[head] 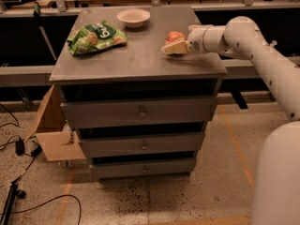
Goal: Move apple near paper bowl
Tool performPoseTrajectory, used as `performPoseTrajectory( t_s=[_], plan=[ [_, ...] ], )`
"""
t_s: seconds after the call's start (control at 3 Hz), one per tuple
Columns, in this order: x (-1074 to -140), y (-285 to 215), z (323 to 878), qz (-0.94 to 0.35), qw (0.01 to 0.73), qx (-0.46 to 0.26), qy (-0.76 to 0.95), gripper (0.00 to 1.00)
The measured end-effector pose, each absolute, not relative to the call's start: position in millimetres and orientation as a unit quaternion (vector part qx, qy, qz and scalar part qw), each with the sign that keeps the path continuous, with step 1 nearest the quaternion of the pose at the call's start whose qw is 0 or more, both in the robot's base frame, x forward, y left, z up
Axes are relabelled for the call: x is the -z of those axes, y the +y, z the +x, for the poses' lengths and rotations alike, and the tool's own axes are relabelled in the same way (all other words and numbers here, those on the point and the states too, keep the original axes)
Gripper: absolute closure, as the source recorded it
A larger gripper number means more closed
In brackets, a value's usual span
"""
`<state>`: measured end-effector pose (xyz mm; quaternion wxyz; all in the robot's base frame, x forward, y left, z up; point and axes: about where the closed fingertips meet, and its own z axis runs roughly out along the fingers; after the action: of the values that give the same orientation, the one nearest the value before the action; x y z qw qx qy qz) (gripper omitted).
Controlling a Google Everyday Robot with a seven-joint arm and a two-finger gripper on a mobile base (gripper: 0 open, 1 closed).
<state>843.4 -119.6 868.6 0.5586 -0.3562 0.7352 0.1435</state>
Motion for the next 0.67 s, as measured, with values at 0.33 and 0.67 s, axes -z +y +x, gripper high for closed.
performPoseTrajectory(
  t_s=[0.33, 0.67],
  plan=[
    [-861.8, -107.8, 851.5, -0.371, 0.55, -0.16, 0.731, 0.49],
    [-866.1, -100.6, 857.5, -0.376, 0.552, -0.166, 0.726, 0.72]
  ],
)
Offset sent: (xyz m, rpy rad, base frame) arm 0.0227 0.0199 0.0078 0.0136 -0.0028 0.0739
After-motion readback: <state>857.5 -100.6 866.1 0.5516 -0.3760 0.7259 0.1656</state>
